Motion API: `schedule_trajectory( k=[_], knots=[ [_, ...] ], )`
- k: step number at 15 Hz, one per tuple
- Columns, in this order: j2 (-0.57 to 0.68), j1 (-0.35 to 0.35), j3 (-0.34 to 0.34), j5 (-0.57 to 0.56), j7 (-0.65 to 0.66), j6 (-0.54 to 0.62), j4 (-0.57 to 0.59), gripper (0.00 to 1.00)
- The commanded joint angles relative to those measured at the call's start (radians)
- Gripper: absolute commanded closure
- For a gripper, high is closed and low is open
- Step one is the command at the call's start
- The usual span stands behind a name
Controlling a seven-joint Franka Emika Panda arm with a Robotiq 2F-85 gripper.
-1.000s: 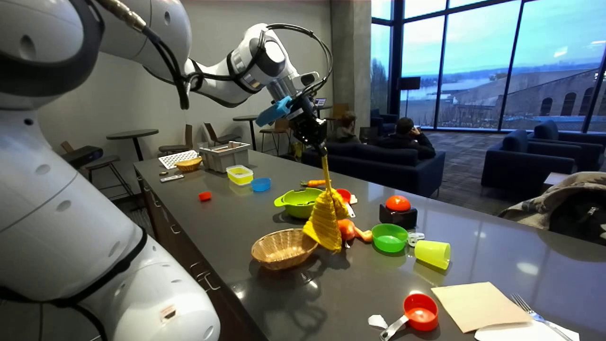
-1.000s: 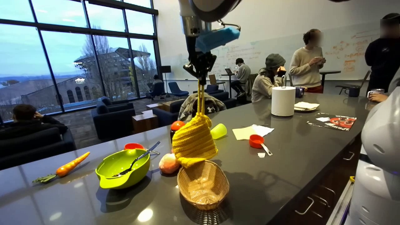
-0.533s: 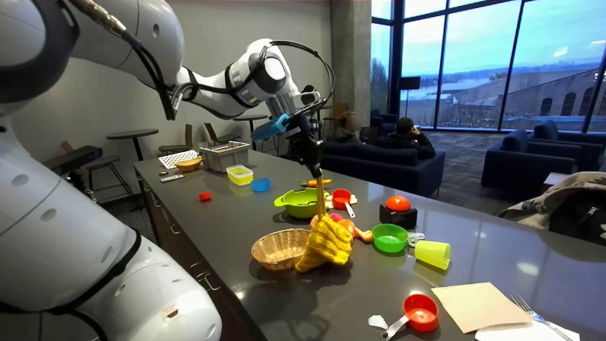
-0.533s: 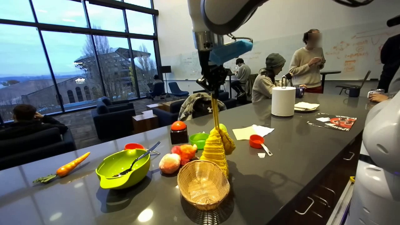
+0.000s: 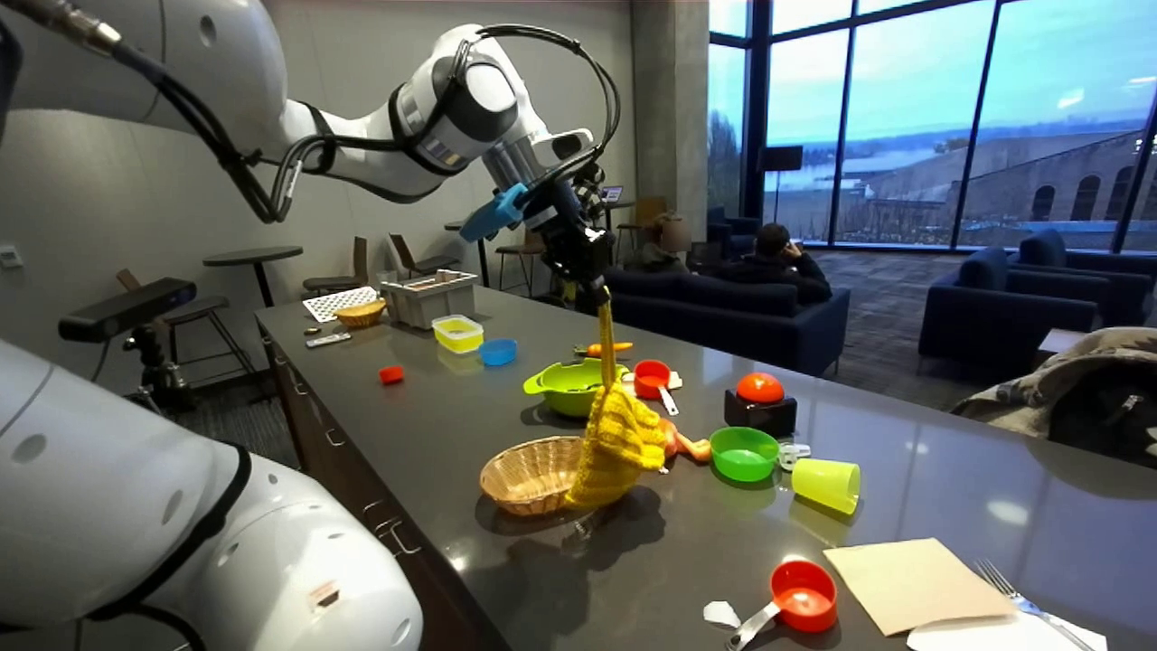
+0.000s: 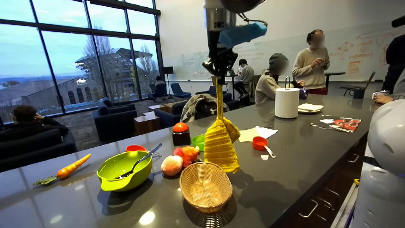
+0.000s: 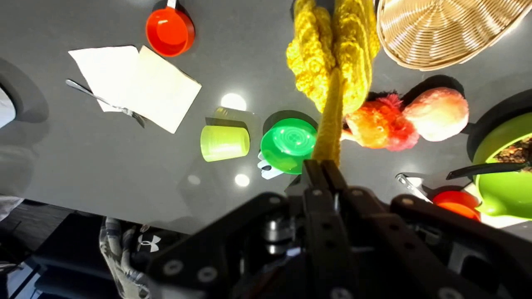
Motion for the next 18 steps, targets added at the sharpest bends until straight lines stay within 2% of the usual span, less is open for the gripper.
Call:
schedule_trajectory(
  k=[1,5,6,11,12,18],
  knots=[
    [-0.058,-0.001,0.023,0.011,0.029,0.009,-0.022,0.99],
    [-0.068,0.0,0.042,0.015,0.052,0.036,-0.042,0.99],
    [-0.045,-0.006,0.042,0.006,0.032,0.01,-0.015,0.96],
    [-0.047,-0.006,0.047,0.006,0.039,0.025,-0.029,0.96],
    [-0.047,-0.006,0.047,0.006,0.039,0.025,-0.03,0.99],
    [-0.018,0.008,0.122,-0.042,-0.004,-0.067,0.101,0.99]
  ],
)
